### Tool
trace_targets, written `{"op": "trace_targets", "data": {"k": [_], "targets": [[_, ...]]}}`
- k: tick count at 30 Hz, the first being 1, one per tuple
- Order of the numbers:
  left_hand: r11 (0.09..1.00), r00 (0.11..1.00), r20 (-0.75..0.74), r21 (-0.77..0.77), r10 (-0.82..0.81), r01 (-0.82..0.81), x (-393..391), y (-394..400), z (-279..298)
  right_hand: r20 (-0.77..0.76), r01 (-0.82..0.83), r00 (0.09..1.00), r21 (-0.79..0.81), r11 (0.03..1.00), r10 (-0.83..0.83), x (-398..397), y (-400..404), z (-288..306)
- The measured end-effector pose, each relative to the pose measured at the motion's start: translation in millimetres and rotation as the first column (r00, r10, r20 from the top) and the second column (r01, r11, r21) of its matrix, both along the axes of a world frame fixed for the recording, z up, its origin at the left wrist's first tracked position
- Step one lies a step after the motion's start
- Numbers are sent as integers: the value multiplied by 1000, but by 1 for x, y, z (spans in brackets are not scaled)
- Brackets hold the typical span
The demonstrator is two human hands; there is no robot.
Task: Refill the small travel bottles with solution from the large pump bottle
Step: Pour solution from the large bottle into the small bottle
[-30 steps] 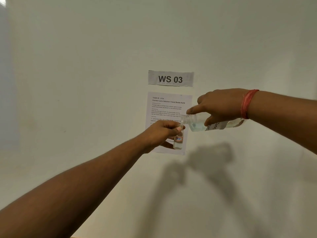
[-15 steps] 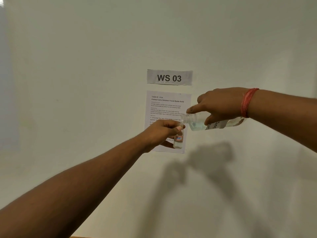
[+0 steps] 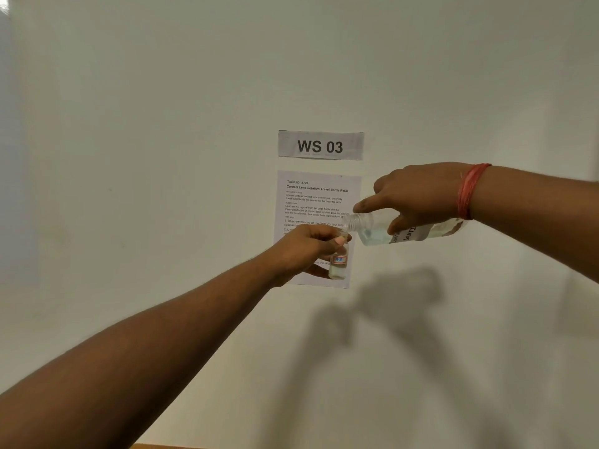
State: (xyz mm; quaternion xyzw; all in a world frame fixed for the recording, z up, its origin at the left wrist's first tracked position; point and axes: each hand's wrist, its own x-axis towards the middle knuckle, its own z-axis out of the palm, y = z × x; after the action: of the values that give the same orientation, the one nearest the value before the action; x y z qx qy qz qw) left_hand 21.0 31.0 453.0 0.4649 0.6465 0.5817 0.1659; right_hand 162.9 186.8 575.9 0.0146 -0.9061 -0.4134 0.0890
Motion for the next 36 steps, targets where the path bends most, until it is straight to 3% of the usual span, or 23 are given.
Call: {"op": "trace_targets", "data": {"k": [36], "targets": [[998, 998, 34, 29, -48, 47, 5, 5, -6, 21, -1, 1000, 27, 1000, 0, 1, 10, -2]]}}
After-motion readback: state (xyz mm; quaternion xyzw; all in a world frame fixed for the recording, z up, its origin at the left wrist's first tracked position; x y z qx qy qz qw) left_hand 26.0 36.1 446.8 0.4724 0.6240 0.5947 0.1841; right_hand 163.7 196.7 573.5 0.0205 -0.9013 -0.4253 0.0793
